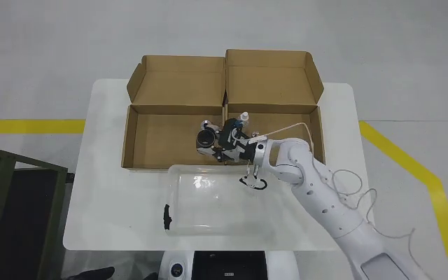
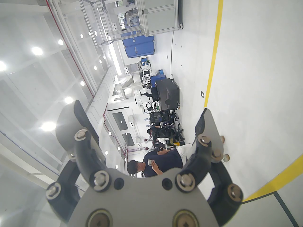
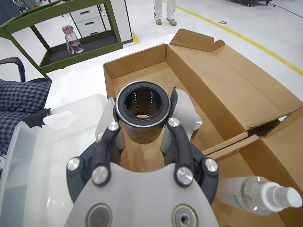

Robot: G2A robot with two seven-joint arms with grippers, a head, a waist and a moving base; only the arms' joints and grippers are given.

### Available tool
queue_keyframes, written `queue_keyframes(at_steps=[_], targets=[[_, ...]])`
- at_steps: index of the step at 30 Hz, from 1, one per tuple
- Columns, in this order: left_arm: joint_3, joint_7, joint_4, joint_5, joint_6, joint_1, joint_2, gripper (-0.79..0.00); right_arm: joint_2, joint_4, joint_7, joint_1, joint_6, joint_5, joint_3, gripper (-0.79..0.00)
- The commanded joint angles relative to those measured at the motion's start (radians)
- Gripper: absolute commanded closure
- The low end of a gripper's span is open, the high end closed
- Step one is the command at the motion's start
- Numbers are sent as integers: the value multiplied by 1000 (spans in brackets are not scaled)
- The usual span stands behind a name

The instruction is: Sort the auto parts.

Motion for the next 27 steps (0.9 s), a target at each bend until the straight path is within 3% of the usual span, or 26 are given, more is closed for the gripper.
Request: queue_keyframes(at_steps=[1,24,27], targets=[[0,0,0,0,0,0,0,-785,-5,17,14,17,3,-6,-15,0],[0,0,0,0,0,0,0,-785,-67,200,109,146,29,-56,-141,-3],[0,0,0,0,0,0,0,-785,-71,210,115,151,29,-60,-145,-89]])
